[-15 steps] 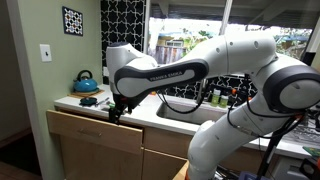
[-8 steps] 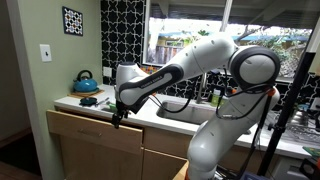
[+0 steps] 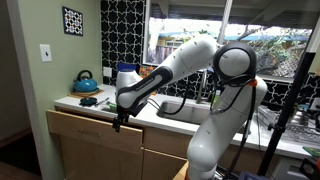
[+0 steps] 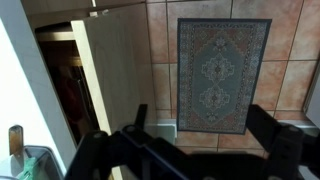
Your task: Open the top left drawer, remove the red cloth from the drawer, put it on the counter, unfold the red cloth, remove the silver spoon from the red cloth and put it on the counter
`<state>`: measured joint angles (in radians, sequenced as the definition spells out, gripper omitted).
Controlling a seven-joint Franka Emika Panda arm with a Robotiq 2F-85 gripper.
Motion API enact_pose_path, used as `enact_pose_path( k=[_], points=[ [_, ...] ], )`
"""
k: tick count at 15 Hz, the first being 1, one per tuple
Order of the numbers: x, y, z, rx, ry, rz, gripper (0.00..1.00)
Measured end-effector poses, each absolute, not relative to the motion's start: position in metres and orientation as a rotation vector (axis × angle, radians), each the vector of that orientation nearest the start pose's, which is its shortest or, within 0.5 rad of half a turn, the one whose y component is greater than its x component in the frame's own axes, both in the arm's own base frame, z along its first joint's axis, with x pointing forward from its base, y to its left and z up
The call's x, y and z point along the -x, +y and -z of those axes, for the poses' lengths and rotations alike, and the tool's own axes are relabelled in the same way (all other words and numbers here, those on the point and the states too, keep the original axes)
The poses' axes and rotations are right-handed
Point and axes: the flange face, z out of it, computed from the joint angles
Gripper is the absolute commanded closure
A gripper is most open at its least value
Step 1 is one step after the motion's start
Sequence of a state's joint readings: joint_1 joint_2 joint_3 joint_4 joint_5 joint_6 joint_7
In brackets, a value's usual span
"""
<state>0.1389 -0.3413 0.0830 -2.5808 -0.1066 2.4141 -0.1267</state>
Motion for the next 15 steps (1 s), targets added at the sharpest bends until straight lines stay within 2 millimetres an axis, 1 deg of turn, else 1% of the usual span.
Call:
enact_pose_path(
  k=[2, 3, 6, 11, 15],
  points=[
    [-0.421, 0.09, -0.392, 3.163, -0.65, 0.276, 0.0],
    [-0.423, 0.085, -0.388, 3.168, -0.632, 0.259, 0.0],
    [-0.432, 0.068, -0.368, 3.194, -0.611, 0.196, 0.0],
    [-0.453, 0.043, -0.333, 3.232, -0.597, 0.101, 0.0],
    [-0.473, 0.024, -0.31, 3.25, -0.509, 0.099, 0.0]
  ],
)
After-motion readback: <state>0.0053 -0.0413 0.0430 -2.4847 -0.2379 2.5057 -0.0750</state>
